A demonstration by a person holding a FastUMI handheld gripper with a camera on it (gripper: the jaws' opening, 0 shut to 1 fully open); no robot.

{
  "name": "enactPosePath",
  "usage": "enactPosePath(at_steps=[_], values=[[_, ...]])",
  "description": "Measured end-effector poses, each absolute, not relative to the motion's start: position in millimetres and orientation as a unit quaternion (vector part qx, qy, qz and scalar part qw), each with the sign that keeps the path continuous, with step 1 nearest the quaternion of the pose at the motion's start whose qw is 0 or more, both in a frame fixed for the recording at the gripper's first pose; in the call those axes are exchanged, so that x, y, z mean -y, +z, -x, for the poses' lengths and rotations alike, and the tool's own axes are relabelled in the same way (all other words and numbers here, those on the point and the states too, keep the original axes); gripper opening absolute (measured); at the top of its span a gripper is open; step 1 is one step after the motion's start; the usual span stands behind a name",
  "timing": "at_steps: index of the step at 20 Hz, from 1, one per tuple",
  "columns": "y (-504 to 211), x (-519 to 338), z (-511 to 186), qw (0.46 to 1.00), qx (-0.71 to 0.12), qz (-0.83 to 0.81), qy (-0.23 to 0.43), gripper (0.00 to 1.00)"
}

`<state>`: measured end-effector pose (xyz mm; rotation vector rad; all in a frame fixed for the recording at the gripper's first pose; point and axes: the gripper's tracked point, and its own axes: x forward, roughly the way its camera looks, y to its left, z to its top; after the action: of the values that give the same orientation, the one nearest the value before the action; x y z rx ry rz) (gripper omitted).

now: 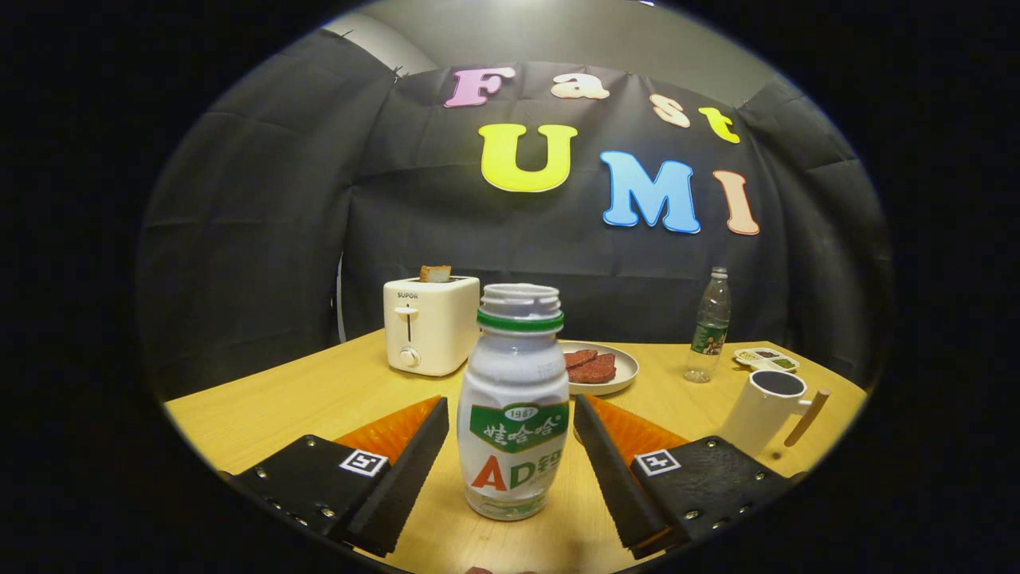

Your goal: Take the bottle from table, then pour the juice into the cup, finally place the bottle on the coaster

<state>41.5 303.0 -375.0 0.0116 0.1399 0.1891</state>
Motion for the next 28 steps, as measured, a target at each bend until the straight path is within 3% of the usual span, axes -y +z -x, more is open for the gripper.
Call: enactPosePath(at_steps=[1, 2, 3, 8, 16, 28], values=[[-380.2, -301.9, -44.7, 0.993, -0.076, 0.003, 0.087, 0.97], [-381.4, -307.8, -51.2, 0.993, -0.070, 0.005, 0.092, 0.91], [-381.6, -308.4, -57.3, 0.994, -0.069, 0.005, 0.088, 0.75], [-367.6, -308.3, -50.8, 0.991, -0.081, -0.004, 0.111, 0.67], [-318.8, -240.6, -52.8, 0.977, -0.092, -0.167, 0.096, 0.67], [-367.7, -162.6, -60.4, 0.902, -0.183, -0.388, 0.046, 0.67]])
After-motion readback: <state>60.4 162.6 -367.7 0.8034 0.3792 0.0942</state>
